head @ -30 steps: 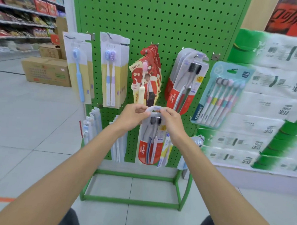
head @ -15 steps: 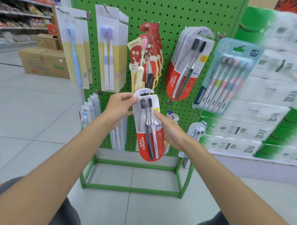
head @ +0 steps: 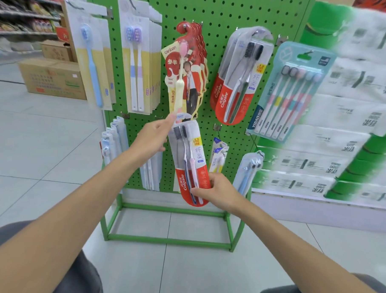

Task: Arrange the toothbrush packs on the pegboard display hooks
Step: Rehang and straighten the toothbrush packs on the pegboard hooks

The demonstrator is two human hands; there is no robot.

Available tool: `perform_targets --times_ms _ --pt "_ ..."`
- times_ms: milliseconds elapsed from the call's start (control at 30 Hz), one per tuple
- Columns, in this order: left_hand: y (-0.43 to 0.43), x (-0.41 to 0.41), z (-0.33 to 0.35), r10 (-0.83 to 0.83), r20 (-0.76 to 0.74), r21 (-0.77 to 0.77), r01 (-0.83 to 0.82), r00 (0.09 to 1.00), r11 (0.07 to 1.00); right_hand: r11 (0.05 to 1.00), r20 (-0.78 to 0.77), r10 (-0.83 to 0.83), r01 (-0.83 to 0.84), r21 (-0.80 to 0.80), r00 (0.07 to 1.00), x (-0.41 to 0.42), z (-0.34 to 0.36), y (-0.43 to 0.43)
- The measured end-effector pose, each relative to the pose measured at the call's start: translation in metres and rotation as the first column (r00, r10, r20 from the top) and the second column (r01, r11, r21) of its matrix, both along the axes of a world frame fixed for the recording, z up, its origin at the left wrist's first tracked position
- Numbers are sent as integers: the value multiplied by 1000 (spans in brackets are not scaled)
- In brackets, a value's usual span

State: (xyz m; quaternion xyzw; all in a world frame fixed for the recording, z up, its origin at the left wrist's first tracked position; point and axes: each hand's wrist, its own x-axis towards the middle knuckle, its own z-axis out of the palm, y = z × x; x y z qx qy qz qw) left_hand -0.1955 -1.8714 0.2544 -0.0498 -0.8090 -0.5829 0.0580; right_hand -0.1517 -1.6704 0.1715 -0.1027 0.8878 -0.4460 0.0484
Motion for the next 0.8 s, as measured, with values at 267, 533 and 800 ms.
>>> perform_targets --times_ms 267,533,800 --pt "6 -3 -9 -193 187 259 141 963 956 973 -56 177 -166 159 983 12 -3 -14" --pt "5 4 -7 -179 105 248 149 978 957 980 138 187 -176 -91 973 5 12 -9" --pt "3 4 -6 -156 104 257 125 982 958 981 156 150 -128 -144 976 -8 7 -12"
